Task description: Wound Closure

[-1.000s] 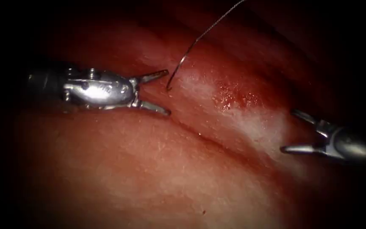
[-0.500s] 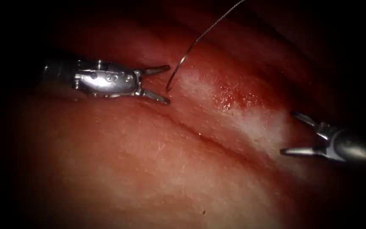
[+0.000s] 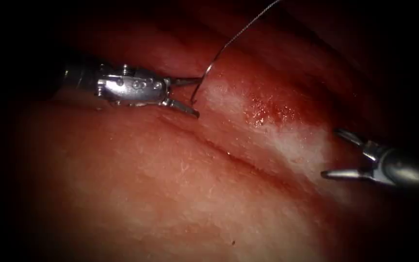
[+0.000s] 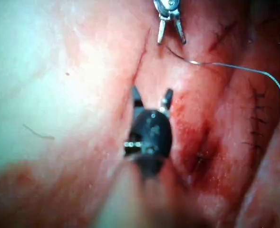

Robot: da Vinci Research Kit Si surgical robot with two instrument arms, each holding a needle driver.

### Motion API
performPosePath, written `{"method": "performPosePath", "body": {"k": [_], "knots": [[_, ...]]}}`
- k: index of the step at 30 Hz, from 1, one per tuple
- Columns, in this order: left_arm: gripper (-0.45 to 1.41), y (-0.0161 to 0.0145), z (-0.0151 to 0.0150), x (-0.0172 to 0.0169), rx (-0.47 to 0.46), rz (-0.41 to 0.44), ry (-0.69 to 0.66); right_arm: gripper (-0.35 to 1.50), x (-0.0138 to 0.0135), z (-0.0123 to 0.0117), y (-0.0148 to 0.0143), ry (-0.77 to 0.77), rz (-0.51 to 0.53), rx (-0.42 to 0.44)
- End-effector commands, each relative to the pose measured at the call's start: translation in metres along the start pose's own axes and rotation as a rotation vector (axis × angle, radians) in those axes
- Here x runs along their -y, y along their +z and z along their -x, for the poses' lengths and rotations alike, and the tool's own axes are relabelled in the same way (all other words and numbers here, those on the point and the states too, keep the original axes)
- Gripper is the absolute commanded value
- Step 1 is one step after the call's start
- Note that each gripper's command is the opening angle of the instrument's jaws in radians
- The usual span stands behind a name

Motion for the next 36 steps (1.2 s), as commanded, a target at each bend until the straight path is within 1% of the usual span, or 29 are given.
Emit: {"method": "performPosePath", "body": {"k": [1,5,7,9,12,16,18,19,21,22,23,24,28,30,31,33,36], "knots": [[0.57,0.001,0.0001,0.0,0.004,-0.004,-0.002,0.87,0.0003,0.0004,0.0008,0.0,-0.002,-0.002],[0.57,0.0015,0.0001,0.0001,0.017,-0.004,-0.004,0.87,0.0003,0.0004,0.0008,0.0,-0.003,-0.002],[0.53,0.0017,0.0,0.0002,0.031,0.0,-0.005,0.87,0.0003,0.0004,0.0008,0.0,-0.003,-0.002],[0.48,0.0018,0.0,0.0003,0.036,0.002,-0.006,0.87,0.0003,0.0004,0.0007,0.0,-0.003,-0.002],[0.33,0.0019,-0.0001,0.0004,0.036,0.001,-0.007,0.87,0.0003,0.0004,0.0007,0.0,-0.003,-0.002],[0.25,0.002,-0.0001,0.0005,0.037,0.0,-0.008,0.87,0.0003,0.0004,0.0007,0.0,-0.004,-0.002],[0.16,0.002,-0.0001,0.0005,0.036,0.0,-0.008,0.85,0.0003,0.0004,0.0007,0.0,-0.003,-0.002],[0.11,0.002,-0.0001,0.0006,0.036,0.0,-0.008,0.85,0.0003,0.0004,0.0007,0.0,-0.003,-0.002],[-0.09,0.002,-0.0001,0.0006,0.036,0.0,-0.031,0.85,0.0003,0.0004,0.0007,0.0,-0.004,-0.002],[-0.21,0.0019,0.0,0.0006,0.035,0.0,-0.042,0.85,0.0003,0.0004,0.0007,0.0,-0.004,-0.002],[-0.39,0.0018,0.0,0.0005,0.035,0.001,-0.042,0.85,0.0004,0.0004,0.0007,0.0,-0.004,-0.002],[-0.45,0.0017,0.0,0.0005,0.034,0.002,-0.047,0.85,0.0003,0.0004,0.0007,0.0,-0.004,-0.002],[-0.45,0.0009,-0.0001,0.0003,0.036,0.0,-0.046,0.83,0.0004,0.0004,0.0007,0.0,-0.004,-0.002],[-0.45,0.0003,-0.0002,-0.0001,0.023,-0.016,-0.046,0.83,0.0003,0.0004,0.0007,0.001,-0.002,-0.005],[-0.45,0.0001,-0.0003,-0.0003,0.021,-0.024,-0.052,0.8,0.0004,0.0004,0.0007,0.007,-0.002,-0.004],[-0.45,-0.0005,-0.0006,-0.0008,0.008,-0.044,-0.041,0.77,0.0004,0.0004,0.0007,0.049,-0.001,-0.005],[-0.45,-0.0012,-0.0011,-0.0018,-0.026,-0.073,-0.01,0.65,0.0005,0.0003,0.0008,0.145,0.002,-0.002]]}}
